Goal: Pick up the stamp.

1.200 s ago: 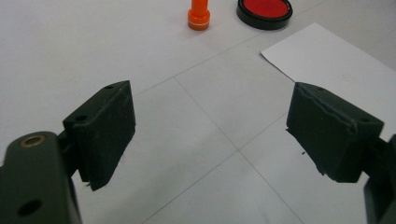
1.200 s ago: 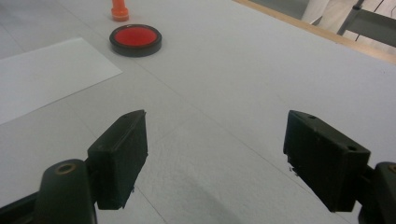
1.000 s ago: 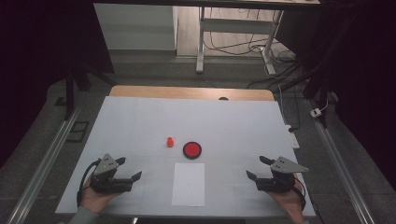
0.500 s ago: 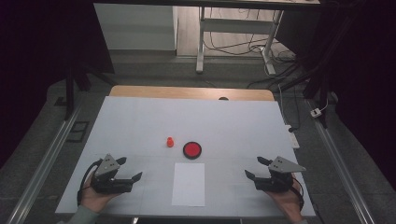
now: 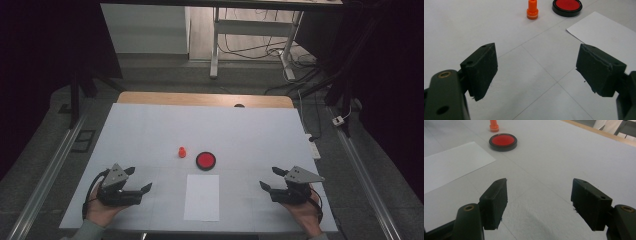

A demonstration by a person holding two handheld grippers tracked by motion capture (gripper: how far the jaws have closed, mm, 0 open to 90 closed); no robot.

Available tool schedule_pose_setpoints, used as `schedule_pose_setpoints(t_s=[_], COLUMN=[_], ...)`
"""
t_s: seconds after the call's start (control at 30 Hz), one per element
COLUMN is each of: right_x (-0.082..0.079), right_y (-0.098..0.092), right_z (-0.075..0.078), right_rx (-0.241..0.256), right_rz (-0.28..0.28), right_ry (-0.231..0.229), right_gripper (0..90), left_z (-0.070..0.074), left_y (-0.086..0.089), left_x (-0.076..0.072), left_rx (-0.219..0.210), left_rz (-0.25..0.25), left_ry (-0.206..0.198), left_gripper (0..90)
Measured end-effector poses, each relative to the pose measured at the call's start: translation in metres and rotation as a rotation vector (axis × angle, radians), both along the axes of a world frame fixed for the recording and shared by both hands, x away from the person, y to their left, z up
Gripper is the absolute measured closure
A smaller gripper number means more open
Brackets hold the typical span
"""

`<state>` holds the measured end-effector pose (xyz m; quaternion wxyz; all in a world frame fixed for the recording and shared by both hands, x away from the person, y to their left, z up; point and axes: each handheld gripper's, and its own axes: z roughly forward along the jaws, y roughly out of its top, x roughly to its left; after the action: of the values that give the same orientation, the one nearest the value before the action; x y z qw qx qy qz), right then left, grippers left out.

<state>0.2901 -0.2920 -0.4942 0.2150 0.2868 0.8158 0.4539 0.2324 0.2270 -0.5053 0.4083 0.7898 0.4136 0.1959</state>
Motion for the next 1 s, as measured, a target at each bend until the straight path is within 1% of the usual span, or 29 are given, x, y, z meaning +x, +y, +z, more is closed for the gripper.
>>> schedule_pose_setpoints(t_s=[0.13, 0.17, 0.3, 0.37, 0.47, 0.53, 0.73, 1.0], right_x=[0.001, 0.001, 0.002, 0.002, 0.001, 0.001, 0.000, 0.000], right_y=[0.001, 0.001, -0.001, -0.002, -0.001, -0.001, 0.000, 0.000], right_z=[-0.001, -0.001, -0.001, -0.001, -0.001, -0.001, -0.001, -0.001], right_rx=[0.000, -0.001, -0.003, 0.002, 0.001, -0.005, 0.004, 0.004], right_rz=[0.008, 0.008, 0.003, -0.002, 0.001, 0.003, 0.008, 0.004], right_ry=[-0.001, 0.004, 0.001, 0.002, 0.003, 0.003, -0.001, -0.005], right_gripper=[29.6, 29.6, 29.9, 30.0, 30.2, 30.3, 30.7, 31.9], left_z=[0.003, 0.004, 0.006, 0.007, 0.009, 0.010, 0.014, 0.019], left_y=[-0.001, -0.001, -0.003, -0.003, -0.005, -0.006, -0.010, -0.014], left_x=[0.002, 0.003, 0.007, 0.008, 0.010, 0.011, 0.020, 0.027], left_rx=[0.002, 0.005, 0.008, 0.011, 0.015, 0.018, 0.017, 0.014], left_rz=[0.000, -0.002, -0.005, -0.006, -0.012, -0.015, -0.017, -0.023], left_ry=[-0.004, -0.006, -0.008, -0.005, 0.006, 0.006, 0.000, -0.008], left_gripper=[18.1, 18.2, 18.3, 18.3, 18.3, 18.3, 18.3, 18.5])
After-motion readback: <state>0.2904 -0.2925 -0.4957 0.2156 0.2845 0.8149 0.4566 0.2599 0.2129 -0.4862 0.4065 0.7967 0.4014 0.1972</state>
